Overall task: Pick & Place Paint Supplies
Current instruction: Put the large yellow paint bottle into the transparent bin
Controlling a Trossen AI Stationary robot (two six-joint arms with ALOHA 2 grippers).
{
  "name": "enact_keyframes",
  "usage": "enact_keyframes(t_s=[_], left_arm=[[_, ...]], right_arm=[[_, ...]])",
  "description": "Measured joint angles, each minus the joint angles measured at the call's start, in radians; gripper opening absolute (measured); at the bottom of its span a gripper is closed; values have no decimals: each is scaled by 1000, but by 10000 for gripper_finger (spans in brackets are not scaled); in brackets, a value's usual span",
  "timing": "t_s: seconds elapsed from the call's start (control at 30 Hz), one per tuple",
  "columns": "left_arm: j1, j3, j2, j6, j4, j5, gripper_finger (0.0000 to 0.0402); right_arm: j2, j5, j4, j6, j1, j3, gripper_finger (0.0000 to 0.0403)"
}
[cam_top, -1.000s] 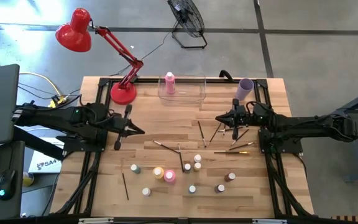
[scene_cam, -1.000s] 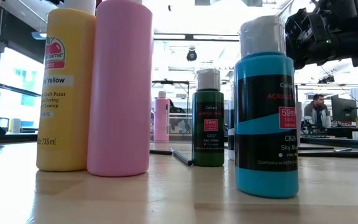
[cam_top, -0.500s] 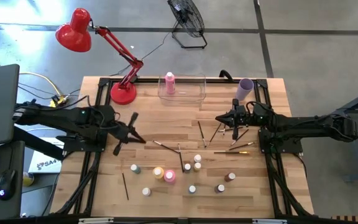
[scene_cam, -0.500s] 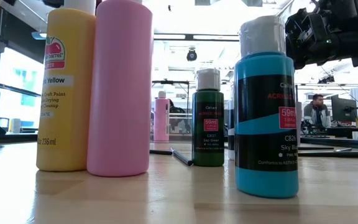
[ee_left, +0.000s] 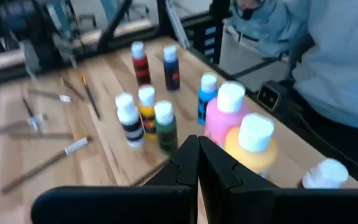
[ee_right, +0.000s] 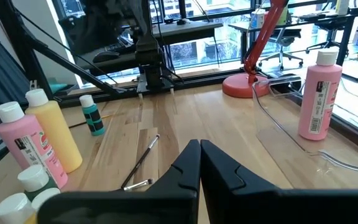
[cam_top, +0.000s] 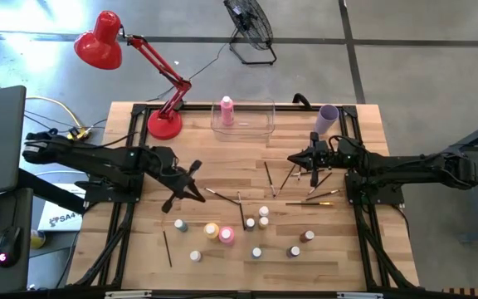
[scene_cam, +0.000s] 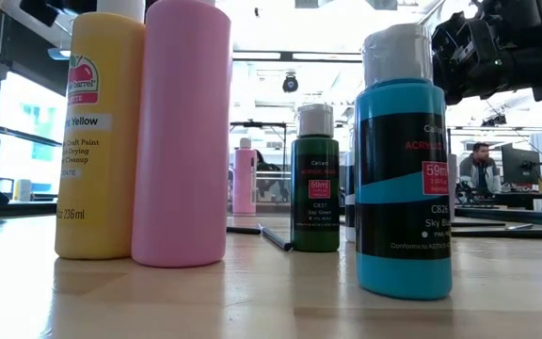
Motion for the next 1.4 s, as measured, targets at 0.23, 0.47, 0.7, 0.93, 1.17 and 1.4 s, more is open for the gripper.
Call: enact_keyframes(t_s=[0.23, 0.47, 0.7, 0.93, 1.17, 1.4], left_arm=[[0, 0, 38, -26, 9, 73, 0], [-2, 0, 40, 60, 0, 168, 0], [-2, 0, 55, 71, -8, 168, 0], [-2, 0, 118, 71, -7, 184, 37], [-2, 0, 173, 120, 2, 291, 121], [-2, 0, 185, 157, 27, 305, 192]], right_arm=[[0, 0, 0, -2, 0, 0, 2], [0, 3, -1, -4, 0, 0, 2], [0, 3, -1, -4, 0, 0, 2], [0, 3, -2, -4, 0, 0, 2], [0, 3, -2, -4, 0, 0, 2], [0, 2, -8, -4, 0, 0, 2]])
